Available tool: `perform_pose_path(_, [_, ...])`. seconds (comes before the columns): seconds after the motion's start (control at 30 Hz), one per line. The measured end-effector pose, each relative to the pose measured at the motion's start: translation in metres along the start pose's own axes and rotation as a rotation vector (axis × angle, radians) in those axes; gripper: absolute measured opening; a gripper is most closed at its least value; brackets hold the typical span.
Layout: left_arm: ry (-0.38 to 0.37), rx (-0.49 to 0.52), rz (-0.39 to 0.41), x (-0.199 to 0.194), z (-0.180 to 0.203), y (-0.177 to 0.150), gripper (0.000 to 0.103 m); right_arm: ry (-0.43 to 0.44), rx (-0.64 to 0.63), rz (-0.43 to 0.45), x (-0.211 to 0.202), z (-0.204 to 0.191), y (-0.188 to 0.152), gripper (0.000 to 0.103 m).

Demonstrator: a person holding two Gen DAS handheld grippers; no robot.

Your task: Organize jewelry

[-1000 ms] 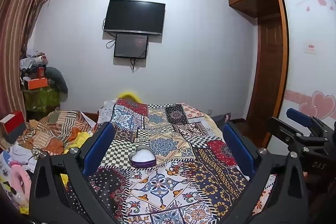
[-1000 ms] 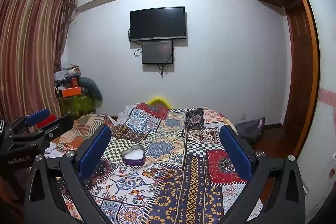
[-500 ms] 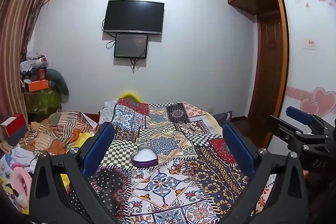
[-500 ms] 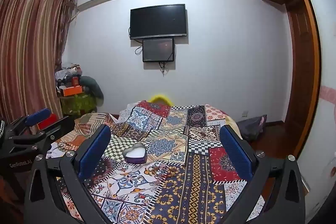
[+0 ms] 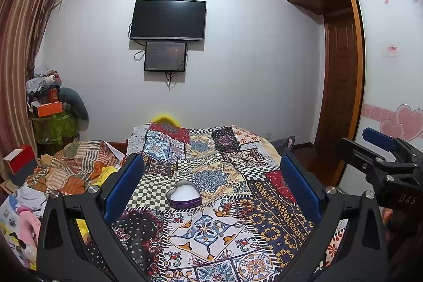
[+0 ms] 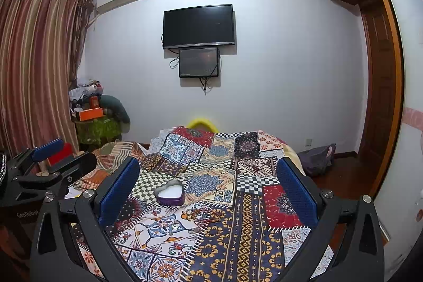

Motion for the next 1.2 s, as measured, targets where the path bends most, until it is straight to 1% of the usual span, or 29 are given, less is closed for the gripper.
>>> perform_pose_path(1.2, [0.003, -0.003, -0.025, 0.0046, -0.0034, -0.0021, 0.103, -0.011, 0.012, -0.006, -0.0007, 0.0065, 0.0026, 0.103])
Point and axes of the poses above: each gripper's, at about its wrist camera, not at the fingertips, and x roughly the way its jaws point, z to its right, y to its top, the point moved 3 cm from there along x, roughly the way its jaws point, and after that the axes turned 8 degrees about z, right-handed, at the moved point
